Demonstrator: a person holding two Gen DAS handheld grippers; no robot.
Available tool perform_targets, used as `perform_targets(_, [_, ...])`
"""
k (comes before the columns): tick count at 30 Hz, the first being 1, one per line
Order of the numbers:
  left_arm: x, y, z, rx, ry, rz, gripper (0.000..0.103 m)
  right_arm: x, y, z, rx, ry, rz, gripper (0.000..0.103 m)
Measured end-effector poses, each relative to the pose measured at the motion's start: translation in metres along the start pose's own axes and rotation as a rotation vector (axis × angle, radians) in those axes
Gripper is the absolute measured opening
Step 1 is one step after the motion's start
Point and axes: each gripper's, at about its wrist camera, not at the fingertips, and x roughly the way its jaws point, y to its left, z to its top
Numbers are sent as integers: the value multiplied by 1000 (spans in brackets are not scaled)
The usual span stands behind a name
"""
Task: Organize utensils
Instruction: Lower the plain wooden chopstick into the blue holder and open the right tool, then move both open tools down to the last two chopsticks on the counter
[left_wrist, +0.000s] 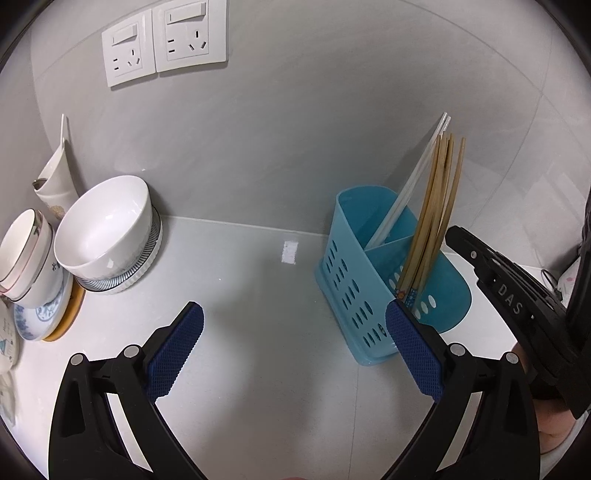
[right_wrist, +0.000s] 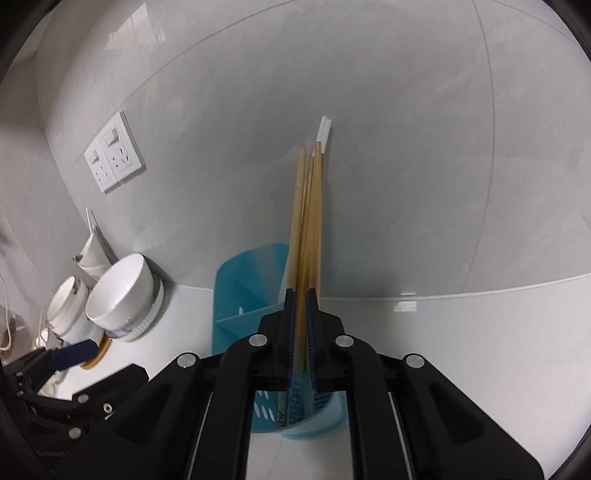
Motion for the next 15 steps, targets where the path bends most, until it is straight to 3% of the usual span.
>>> perform_targets(1, [0,0,0,0,-2,1,97,-2,-1,0,-2,3,0,14])
perform_targets(3, [-1,0,0,-2,-5,4,97,-8,-2,0,-5,0,-18,35])
perform_targets(7, [-2,-1,-1,-1,-5,3,97,-22,-9,0,-23,-9,-49,53])
perform_targets(9, [-3,-2,-3,0,-4,-2,97,-30,-14,-2,-27,-11,-70,69])
perform_targets(15, [-13,-10,-10,14,-7,-23,97,-52,-29,-8,-35,1,-124,91])
